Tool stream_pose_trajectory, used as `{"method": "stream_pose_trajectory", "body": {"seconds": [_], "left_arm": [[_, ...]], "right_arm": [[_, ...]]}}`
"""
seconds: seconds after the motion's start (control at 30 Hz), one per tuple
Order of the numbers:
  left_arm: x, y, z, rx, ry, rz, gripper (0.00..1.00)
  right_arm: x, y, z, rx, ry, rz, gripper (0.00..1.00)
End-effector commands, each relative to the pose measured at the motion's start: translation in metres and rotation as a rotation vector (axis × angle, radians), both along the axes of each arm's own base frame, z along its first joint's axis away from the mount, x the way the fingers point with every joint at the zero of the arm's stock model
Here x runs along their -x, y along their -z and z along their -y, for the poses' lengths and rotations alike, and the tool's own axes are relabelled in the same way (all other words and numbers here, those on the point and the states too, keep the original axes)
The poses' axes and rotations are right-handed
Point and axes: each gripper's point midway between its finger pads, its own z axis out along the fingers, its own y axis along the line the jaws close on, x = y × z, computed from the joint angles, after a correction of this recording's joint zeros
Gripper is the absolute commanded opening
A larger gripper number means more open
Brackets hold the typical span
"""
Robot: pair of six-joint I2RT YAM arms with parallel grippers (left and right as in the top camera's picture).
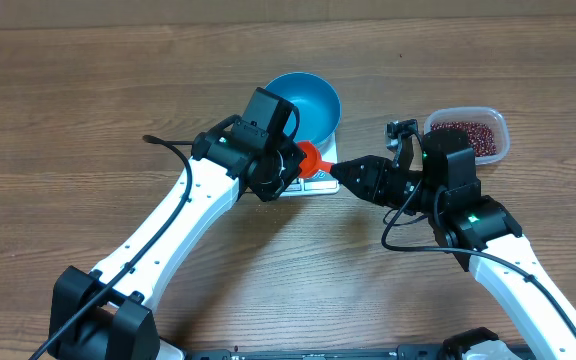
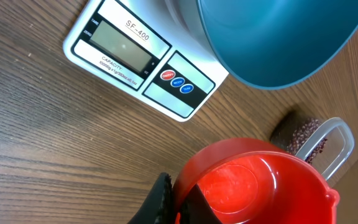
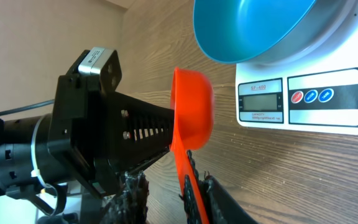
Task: Scoop item into bowl and weigh 150g on scale
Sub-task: 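Reach right gripper to the scoop handle and grasp it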
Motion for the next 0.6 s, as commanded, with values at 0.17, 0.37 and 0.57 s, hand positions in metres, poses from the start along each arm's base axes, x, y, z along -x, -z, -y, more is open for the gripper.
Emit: {"method": "stream_pose_trajectory", "body": {"seconds": [0.17,0.37,0.57], "left_arm": [[-0.0004,0.0009,0.0039,0.01,0.002,-0.006,0.04],[-0.0006,0.0001,0.0055,0.018,0.006,-0.004,0.04],[-0.0009,-0.0004,0.0063,0.012,0.041,0.012,0.13]], "right_arm": [[-0.0065,-0.0066,0.0008,0.009,0.023,0.026,0.18],[-0.0073,-0.0061,0.0016,0.013,0.029,0.027,0.04],[-0.0078,-0.0059,0.0021,0.015,0.032,0.028,0.04]]}}
